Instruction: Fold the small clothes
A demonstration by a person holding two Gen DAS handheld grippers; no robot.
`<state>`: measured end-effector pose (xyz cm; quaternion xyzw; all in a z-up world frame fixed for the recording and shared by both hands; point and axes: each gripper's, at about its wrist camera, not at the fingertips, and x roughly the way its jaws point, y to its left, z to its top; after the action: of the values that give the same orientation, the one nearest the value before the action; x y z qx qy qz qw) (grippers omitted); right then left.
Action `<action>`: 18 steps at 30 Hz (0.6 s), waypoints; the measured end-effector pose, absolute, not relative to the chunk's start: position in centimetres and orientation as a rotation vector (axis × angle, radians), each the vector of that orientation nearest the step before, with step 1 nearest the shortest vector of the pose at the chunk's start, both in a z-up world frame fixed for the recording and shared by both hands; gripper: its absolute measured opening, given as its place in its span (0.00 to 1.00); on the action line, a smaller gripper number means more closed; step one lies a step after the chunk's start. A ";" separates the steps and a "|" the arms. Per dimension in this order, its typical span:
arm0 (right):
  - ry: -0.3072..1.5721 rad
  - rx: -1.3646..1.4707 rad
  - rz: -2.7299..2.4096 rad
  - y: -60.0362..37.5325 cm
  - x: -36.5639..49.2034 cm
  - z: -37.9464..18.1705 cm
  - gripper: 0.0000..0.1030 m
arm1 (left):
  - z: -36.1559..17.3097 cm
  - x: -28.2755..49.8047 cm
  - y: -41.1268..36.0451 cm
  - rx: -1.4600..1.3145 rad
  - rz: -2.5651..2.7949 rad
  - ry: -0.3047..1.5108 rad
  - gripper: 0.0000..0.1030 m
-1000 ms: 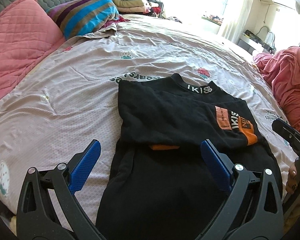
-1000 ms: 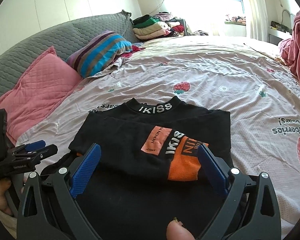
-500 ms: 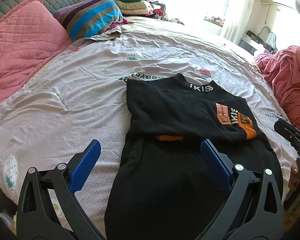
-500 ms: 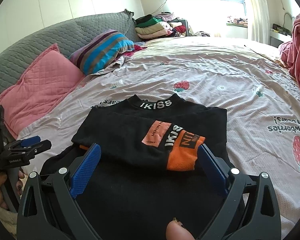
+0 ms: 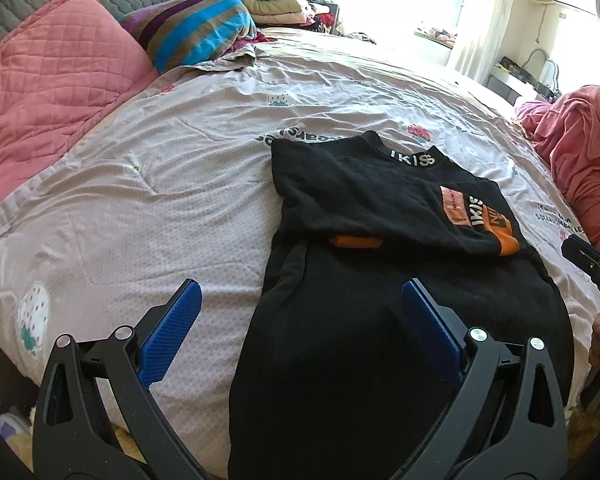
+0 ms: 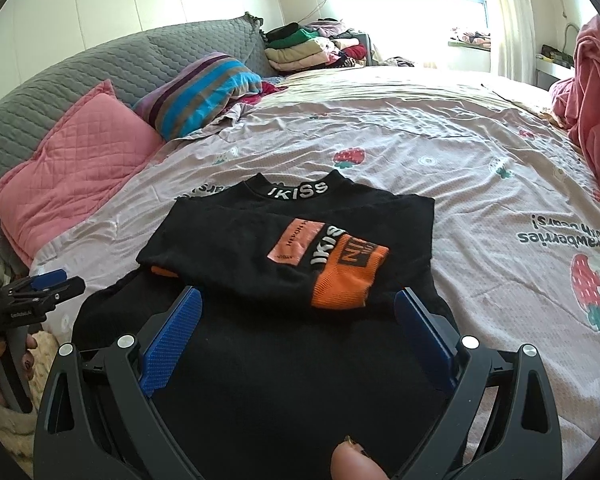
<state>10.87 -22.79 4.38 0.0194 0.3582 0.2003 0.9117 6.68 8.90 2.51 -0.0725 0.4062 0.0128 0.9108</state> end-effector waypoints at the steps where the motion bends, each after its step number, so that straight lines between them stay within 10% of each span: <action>1: 0.739 0.040 0.413 -22.9 10.7 4.3 0.93 | 2.5 6.5 9.0 -0.150 0.026 0.839 0.91; 18: 0.767 0.032 0.412 -25.3 8.8 3.0 0.93 | 0.1 1.5 11.2 -0.249 0.041 0.890 0.91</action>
<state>8.77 -25.28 2.99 0.0155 0.3716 0.1994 0.9066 1.50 11.20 0.06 -0.1200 0.4295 0.0199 0.8948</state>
